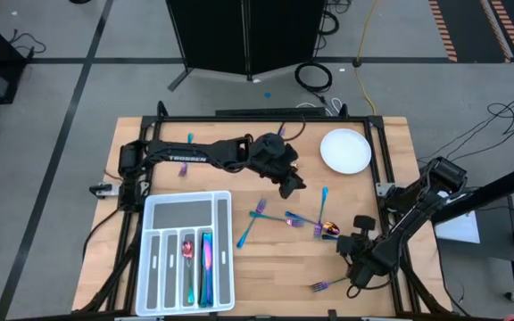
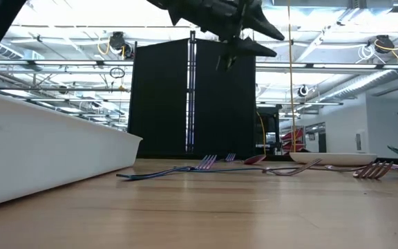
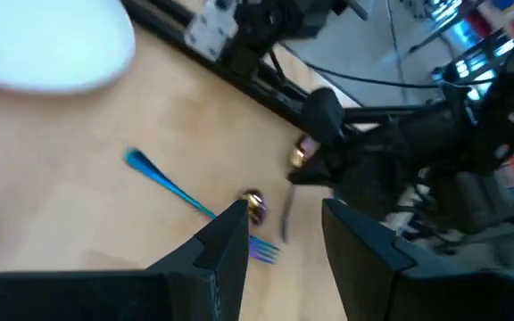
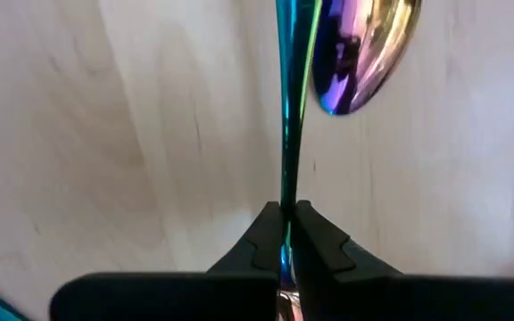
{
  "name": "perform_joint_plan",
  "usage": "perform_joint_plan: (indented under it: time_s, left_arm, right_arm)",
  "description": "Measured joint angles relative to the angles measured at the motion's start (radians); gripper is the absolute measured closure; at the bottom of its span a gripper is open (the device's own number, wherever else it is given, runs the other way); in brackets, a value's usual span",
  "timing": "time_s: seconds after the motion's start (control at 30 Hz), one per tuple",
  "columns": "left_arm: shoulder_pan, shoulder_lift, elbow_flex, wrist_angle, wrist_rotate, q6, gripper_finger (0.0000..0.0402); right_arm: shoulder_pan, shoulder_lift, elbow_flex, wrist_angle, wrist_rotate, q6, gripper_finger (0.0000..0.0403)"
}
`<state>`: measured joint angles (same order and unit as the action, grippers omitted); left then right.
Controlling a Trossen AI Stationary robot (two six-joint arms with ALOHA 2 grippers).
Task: Sort silverware
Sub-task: Put the bottom right iridescent spoon into the cutlery tray
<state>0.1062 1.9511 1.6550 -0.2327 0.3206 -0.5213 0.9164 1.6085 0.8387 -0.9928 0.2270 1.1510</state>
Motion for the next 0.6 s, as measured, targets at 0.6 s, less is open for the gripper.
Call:
perform_joint_plan:
  time_s: [0.6]
  left_arm:
    - [-0.087,-0.004,0.000,0.172,-0.100,-0.286,0.0258]
  right_arm:
    - [0.010,-0.198,0.001,-0.012,0.186,-0.010,0.0403]
